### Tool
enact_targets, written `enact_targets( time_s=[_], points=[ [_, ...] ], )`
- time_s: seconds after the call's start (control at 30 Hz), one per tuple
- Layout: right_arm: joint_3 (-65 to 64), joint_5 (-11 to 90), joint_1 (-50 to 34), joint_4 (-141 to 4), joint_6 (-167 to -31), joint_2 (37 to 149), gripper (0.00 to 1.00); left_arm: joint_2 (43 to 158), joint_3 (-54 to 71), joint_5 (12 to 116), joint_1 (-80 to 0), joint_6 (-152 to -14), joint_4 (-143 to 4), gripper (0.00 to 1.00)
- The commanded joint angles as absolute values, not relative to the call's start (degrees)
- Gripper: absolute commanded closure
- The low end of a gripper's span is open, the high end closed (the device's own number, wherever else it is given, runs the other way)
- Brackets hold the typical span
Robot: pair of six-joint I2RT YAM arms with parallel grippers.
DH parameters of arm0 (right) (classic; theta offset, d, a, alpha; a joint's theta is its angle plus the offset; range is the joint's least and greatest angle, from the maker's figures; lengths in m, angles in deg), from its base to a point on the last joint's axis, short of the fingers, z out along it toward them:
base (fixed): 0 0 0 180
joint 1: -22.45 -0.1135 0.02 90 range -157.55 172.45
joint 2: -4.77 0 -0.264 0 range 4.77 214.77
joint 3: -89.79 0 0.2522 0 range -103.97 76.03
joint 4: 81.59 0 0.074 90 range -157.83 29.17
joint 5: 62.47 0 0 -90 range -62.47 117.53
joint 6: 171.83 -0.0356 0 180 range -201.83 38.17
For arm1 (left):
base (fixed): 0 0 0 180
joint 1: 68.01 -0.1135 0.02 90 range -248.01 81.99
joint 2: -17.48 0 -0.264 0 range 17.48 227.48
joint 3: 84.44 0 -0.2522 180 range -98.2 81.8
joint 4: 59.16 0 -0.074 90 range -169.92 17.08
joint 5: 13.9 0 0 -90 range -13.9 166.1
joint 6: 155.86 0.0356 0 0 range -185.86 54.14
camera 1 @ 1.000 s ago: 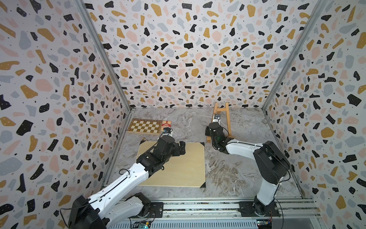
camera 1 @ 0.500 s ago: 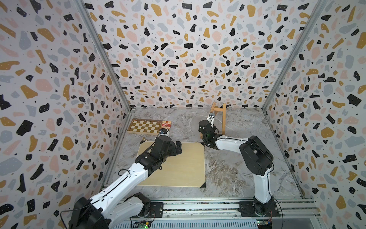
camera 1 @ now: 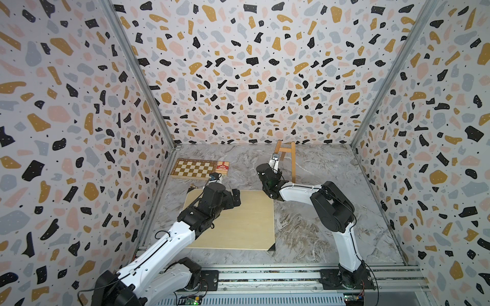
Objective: Assemble the easel
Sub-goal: Place the easel at the center of the board.
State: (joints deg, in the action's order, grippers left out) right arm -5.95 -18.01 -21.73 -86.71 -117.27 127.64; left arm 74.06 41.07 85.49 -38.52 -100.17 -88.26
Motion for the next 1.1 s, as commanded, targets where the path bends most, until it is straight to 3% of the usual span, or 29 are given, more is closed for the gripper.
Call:
enact_targets(
  time_s=[0.0,0.23,0.33,0.4,0.5,0.7,0.87,1.07],
  points=[
    [-7.3,-18.0,-22.5,-83.3,-120.7,127.9,0.9,73.6,41.6,85.2,-39.0,-100.6,-86.6,0.01],
    [-8.8,-18.0,-22.6,-81.6,-120.5,127.5,0.66,73.6,41.2,84.6,-39.1,-100.7,-86.7,0.01],
    [-8.5,-17.6,-22.6,-81.4,-120.3,126.4,0.54,73.3,41.3,83.9,-39.2,-100.6,-86.5,0.01],
    [-9.3,-17.5,-22.6,-80.1,-120.3,125.9,0.4,73.1,41.3,82.7,-39.2,-99.8,-86.3,0.01],
    [-8.9,-16.6,-22.8,-79.8,-120.1,124.5,0.3,72.6,41.2,83.5,-39.3,-99.6,-87.7,0.01],
    [-5.7,-12.8,-23.1,-76.3,-121.5,117.5,0.14,69.8,40.3,87.5,-40.3,-99.2,-93.6,0.01],
    [0.9,-3.5,-23.2,-70.6,-121.3,107.7,0.01,70.7,40.1,90.8,-44.3,-97.5,-98.4,0.01],
    [14.7,10.7,-23.2,-66.7,-122.4,92.3,0.0,72.7,44.1,90.2,-53.6,-95.6,-91.4,0.01]
  ],
)
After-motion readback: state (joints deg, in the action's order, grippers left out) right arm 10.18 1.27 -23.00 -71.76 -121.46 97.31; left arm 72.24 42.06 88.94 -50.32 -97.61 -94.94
